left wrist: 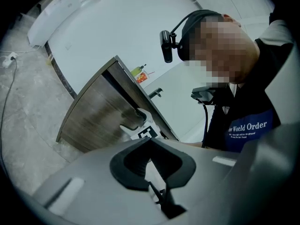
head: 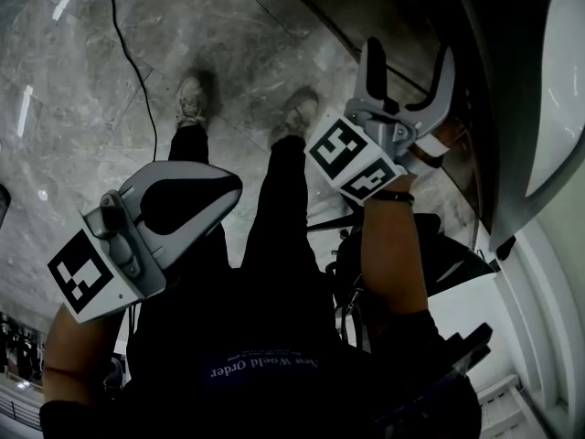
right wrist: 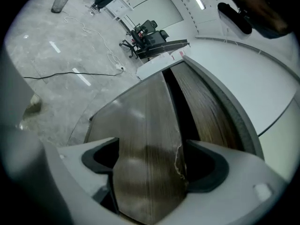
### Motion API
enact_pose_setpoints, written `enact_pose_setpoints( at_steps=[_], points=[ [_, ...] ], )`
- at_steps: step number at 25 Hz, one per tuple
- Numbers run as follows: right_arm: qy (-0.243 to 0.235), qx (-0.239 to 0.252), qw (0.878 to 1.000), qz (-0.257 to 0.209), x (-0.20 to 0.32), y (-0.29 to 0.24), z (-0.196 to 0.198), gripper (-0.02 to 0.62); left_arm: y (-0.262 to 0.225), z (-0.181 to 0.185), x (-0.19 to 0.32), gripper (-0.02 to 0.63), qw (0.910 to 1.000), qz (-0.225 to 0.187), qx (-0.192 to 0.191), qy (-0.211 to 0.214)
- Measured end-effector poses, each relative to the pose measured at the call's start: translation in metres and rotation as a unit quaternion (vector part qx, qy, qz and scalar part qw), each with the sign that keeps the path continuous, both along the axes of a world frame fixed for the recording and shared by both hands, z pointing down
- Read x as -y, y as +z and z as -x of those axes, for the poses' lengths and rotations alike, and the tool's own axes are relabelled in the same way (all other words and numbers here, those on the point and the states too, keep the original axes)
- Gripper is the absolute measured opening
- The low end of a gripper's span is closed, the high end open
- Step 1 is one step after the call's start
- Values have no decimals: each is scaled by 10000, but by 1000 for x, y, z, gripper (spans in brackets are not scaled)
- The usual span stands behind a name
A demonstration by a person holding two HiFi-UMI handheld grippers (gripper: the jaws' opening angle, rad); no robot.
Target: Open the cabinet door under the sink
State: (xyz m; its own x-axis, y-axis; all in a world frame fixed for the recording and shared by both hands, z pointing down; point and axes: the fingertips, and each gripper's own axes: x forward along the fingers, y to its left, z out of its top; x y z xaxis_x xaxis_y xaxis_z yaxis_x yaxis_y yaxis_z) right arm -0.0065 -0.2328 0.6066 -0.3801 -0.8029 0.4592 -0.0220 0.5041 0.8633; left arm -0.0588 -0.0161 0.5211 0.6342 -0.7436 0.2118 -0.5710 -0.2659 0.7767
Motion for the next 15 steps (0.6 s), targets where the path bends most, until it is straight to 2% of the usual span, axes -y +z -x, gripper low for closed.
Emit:
enact_pose_setpoints(
  at_steps=[5,9,12,15],
  points=[
    [303,21,9994,-175,7,4,-6,433,3,-1,-6,2,10000,40,5,22],
    [557,-89,9984,-11,8,7,-7,433,4,7,-6,2,10000,35,-39,-61],
    [676,-203,9969,344,4,6,1,433,-1,15,-4,2,9998,-35,-103,-141],
    [539,-443,9926,997,-10,4,8,433,-4,26,-7,2,9997,-66,-161,-185]
  ],
)
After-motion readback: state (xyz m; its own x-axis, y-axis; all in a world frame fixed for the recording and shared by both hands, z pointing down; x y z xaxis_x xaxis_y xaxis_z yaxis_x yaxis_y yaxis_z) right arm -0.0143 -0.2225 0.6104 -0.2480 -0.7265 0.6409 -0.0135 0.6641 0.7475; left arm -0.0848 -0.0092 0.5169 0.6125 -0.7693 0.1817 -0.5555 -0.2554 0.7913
